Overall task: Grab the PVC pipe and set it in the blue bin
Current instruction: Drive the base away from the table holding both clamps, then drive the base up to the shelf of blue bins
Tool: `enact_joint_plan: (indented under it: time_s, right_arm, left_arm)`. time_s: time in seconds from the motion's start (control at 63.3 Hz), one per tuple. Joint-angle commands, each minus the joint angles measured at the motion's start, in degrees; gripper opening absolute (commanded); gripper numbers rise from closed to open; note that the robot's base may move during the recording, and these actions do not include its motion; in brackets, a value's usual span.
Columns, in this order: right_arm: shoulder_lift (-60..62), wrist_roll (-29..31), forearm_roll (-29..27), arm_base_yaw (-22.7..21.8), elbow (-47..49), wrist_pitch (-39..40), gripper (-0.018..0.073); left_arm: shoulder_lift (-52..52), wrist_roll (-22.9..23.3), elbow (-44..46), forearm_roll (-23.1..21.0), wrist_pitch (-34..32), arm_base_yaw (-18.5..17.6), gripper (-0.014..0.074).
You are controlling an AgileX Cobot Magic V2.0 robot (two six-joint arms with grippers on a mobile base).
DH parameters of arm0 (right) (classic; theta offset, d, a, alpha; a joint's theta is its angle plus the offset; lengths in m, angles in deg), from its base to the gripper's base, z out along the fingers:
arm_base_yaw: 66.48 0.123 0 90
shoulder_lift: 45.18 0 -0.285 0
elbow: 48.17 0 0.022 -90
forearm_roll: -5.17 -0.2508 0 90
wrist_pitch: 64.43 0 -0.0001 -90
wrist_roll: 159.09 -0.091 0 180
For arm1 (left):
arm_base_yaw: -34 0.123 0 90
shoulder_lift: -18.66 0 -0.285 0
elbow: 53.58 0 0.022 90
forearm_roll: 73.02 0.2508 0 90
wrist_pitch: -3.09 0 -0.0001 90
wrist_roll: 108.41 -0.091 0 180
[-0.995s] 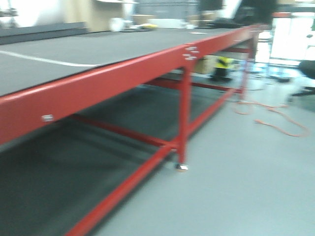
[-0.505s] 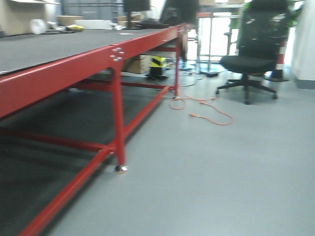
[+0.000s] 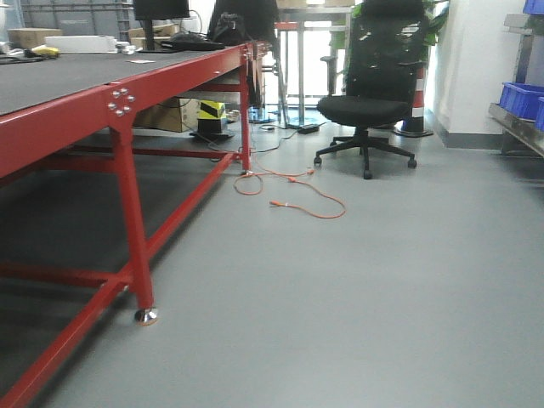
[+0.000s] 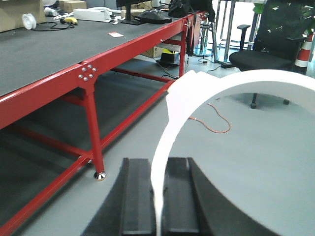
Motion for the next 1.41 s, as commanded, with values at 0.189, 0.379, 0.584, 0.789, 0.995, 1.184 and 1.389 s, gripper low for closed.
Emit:
enact_joint_plan:
  time_s: [0.189,0.379,0.584,0.789,0.995,1.184,1.389]
  right_arm:
    - [0.2,0.3,0.4,0.0,-0.1,1.4,-0.0169]
    - [0.2,0.3,0.4,0.0,-0.1,1.4,-0.0169]
    - [0.2,0.3,0.4,0.0,-0.1,1.4,-0.0169]
    - [0.2,0.3,0.4,0.0,-0.1,1.4,-0.0169]
    - [0.2,0.3,0.4,0.0,-0.1,1.4,-0.0169]
    - [0.2,0.3,0.4,0.0,-0.1,1.4,-0.0169]
    - [0.2,0.3,0.4,0.0,-0.1,1.4,-0.0169]
  left_arm:
    - [0.4,0.2,0.2,-0.1,-1.1,0.3,-0.0111]
    - [0.4,0.2,0.2,-0.1,-1.1,0.3,-0.0111]
    - [0.4,0.2,0.2,-0.1,-1.1,0.3,-0.0111]
    - [0.4,0.2,0.2,-0.1,-1.1,0.3,-0.0111]
    - [0.4,0.2,0.2,-0.1,-1.1,0.3,-0.0111]
    - [0.4,0.2,0.2,-0.1,-1.1,0.3,-0.0111]
    - [0.4,0.2,0.2,-0.1,-1.1,0.3,-0.0111]
